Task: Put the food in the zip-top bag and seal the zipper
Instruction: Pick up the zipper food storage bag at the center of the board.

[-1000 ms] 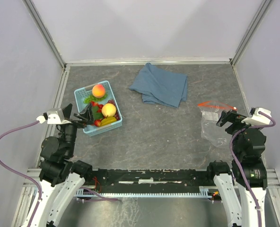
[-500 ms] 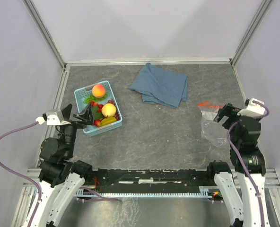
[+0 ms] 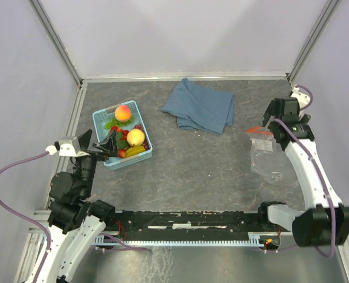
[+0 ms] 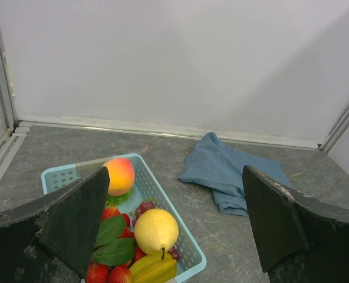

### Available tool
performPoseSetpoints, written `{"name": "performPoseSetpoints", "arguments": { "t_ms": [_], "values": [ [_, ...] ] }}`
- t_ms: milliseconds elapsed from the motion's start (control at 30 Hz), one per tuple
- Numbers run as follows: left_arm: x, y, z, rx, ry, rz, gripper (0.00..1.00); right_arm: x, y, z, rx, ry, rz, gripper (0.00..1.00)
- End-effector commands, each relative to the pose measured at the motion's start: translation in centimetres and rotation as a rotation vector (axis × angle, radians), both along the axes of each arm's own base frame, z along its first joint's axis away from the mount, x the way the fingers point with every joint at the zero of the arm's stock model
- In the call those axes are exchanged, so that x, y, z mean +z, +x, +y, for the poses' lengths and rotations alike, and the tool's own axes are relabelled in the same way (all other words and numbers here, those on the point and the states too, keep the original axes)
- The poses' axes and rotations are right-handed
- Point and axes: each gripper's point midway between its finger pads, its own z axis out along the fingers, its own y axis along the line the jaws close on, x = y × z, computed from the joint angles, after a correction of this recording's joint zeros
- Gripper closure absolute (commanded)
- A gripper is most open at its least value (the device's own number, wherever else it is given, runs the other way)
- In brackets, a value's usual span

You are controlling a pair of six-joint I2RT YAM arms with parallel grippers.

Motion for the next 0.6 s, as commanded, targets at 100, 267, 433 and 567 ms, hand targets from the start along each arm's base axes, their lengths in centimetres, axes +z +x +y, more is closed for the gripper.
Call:
{"name": "performPoseSetpoints", "arguments": {
  "t_ms": [100,267,433,567],
  "values": [
    [1.2,-0.4,-0.2,-0.018,-0.002,-0.039,0.0,-1.6,4.5,-1.1,-0.119,-0.018,0.058,0.01],
    [1.0,-0.2,-0.5,-0.025,0.007,-0.027,0.01,-5.7,7.3,0.3,-0.108,0.003,0.155,0.01],
    [0.8,0.0,-0.8,-0.037,0.015,-0.019,0.01,-8.5,8.7,1.2,-0.136,-0.041,0.219,0.01],
    [0.8,-0.1,-1.0,-0.049,0.016,-0.021,0.01,-9.9,9.5,1.4,-0.181,-0.067,0.232,0.01]
  ]
}}
